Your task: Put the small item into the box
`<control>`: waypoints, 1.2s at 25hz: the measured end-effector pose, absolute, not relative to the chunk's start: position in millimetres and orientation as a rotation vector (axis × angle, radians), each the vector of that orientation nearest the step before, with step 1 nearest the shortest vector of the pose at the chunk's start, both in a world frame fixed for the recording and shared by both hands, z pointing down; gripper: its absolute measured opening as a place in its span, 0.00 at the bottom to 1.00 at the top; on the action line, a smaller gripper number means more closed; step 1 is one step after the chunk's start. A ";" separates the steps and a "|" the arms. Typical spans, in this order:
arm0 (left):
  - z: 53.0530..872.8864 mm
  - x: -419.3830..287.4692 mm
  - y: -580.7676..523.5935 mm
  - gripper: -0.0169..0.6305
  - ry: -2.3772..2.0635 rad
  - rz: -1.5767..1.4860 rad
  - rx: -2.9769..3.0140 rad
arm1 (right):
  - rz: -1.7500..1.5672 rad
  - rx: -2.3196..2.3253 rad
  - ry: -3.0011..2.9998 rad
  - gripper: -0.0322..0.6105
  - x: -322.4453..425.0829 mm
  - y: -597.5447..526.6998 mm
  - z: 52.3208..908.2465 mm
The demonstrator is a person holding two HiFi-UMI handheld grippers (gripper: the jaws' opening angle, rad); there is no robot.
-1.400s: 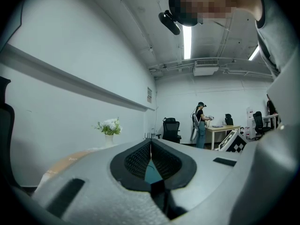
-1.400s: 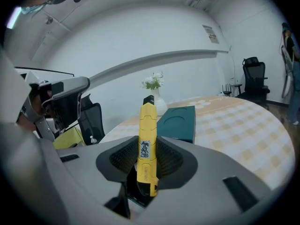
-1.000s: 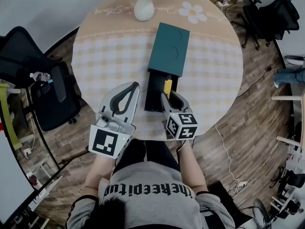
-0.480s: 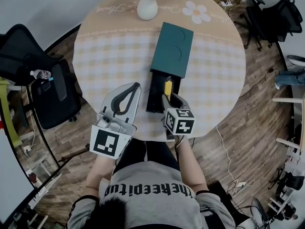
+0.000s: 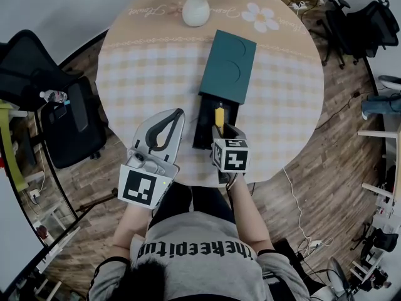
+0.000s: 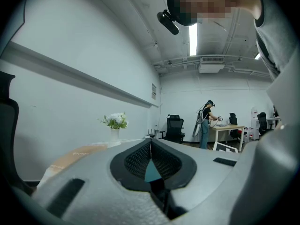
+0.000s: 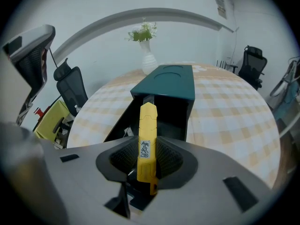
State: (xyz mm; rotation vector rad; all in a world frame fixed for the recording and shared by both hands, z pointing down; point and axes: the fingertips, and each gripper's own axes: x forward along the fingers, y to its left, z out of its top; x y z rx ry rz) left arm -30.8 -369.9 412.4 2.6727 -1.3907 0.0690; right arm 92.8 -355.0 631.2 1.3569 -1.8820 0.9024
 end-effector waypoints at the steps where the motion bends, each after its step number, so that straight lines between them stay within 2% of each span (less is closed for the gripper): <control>1: 413.0 -34.8 -369.9 0.05 -1.390 0.066 2.671 | 0.902 1.344 -1.861 0.23 89.3 -354.6 633.7; 30: 409.8 -66.2 -371.1 0.05 -1.452 -0.007 2.672 | 0.600 1.034 -1.634 0.24 62.2 -344.4 657.1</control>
